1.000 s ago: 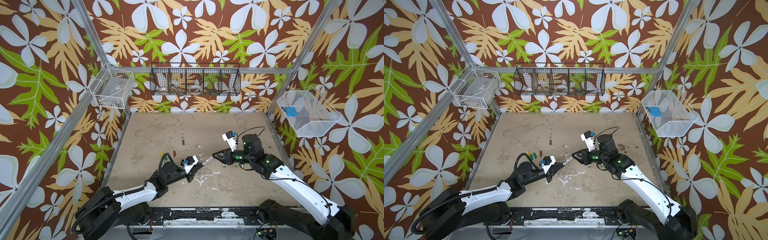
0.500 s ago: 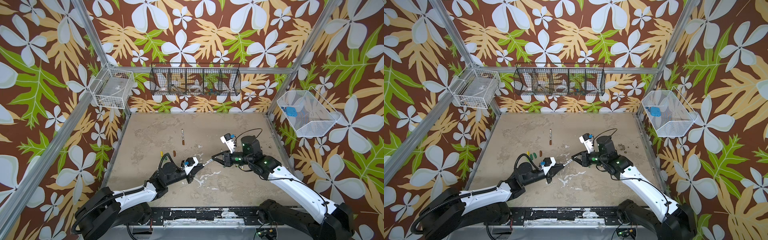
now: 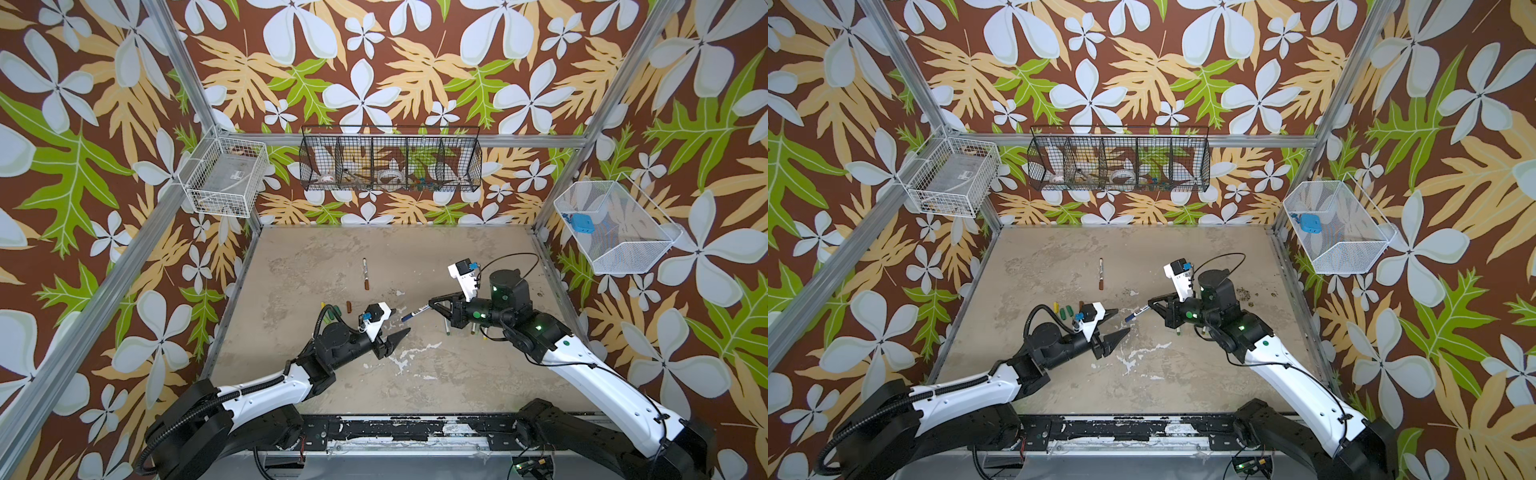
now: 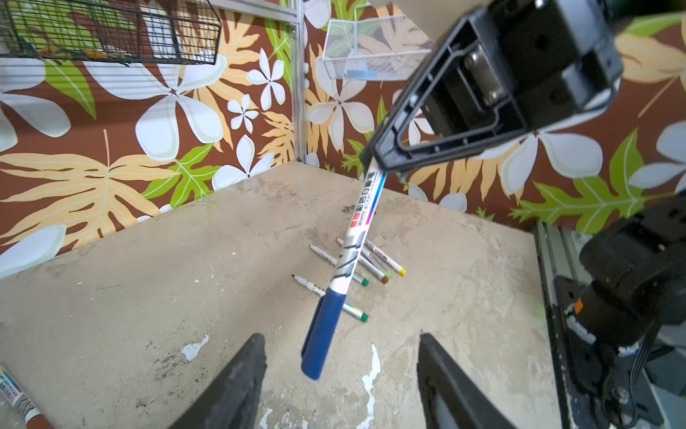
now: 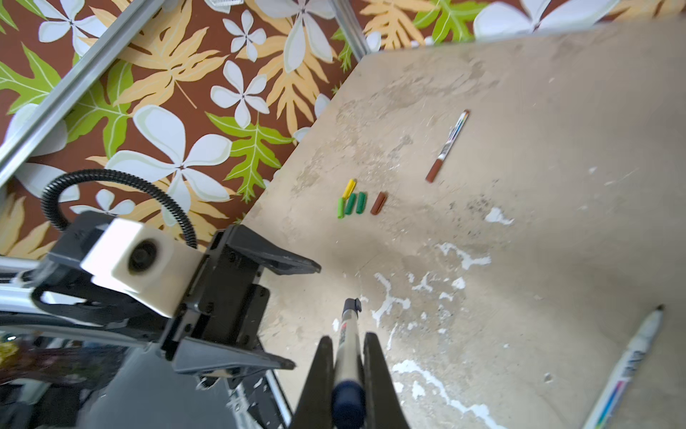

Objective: Open the pen caps

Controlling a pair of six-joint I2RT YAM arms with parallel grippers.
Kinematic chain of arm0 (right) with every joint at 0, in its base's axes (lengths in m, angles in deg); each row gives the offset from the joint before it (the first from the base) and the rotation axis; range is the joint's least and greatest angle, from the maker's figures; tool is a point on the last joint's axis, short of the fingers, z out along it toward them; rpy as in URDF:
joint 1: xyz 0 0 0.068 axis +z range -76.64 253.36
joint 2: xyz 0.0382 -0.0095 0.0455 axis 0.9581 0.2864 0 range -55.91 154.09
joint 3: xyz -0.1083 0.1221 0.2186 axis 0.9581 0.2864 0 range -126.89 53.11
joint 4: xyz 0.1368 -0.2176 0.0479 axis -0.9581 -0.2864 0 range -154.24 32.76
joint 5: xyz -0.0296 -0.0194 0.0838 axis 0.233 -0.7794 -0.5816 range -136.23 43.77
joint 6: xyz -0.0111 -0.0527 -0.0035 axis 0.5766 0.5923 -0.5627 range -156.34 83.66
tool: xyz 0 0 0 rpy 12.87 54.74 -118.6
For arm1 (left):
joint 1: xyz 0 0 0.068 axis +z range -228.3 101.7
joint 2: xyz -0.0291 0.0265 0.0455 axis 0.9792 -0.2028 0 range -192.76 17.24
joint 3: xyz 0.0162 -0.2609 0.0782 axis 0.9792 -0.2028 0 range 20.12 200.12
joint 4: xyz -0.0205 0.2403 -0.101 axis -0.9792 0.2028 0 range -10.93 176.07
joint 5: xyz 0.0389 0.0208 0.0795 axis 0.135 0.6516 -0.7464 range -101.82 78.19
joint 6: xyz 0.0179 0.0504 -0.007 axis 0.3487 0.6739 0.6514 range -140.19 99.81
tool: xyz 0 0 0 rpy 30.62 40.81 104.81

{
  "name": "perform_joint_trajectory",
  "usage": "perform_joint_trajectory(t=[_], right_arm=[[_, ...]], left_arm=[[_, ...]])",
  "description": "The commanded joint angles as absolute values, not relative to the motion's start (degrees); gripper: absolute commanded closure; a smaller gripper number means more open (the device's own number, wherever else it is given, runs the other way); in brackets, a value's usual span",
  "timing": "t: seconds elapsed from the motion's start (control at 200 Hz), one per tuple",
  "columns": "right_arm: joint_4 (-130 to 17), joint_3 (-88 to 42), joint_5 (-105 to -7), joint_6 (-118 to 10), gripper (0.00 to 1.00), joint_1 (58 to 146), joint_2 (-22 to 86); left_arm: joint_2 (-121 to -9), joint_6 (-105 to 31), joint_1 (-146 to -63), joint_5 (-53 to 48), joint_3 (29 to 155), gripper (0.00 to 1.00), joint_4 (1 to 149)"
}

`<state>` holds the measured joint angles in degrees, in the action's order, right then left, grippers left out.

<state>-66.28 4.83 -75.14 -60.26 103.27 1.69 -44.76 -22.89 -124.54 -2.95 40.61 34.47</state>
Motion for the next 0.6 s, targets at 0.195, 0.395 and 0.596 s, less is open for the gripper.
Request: perform_joint_trajectory(t=[0.195,0.395,0.596], right_arm=[[-34.13,15.31,-61.32,-41.76,1.00,106.61,-7.97],[-20.16,19.83,-54.51,-21.05,1.00,115.56,-9.35],[-14.69,21.17,-57.02,-13.17,1.00,116.51,-9.41]], left_arm=[[-36.58,-55.75,-124.60,-17.29,53.66,0.34,56.92],[-37.81,-65.75,-120.14,-10.39,66.09,0.34,67.79],[-42.70,-72.01,-113.89,5.54,72.60,0.36,66.37]])
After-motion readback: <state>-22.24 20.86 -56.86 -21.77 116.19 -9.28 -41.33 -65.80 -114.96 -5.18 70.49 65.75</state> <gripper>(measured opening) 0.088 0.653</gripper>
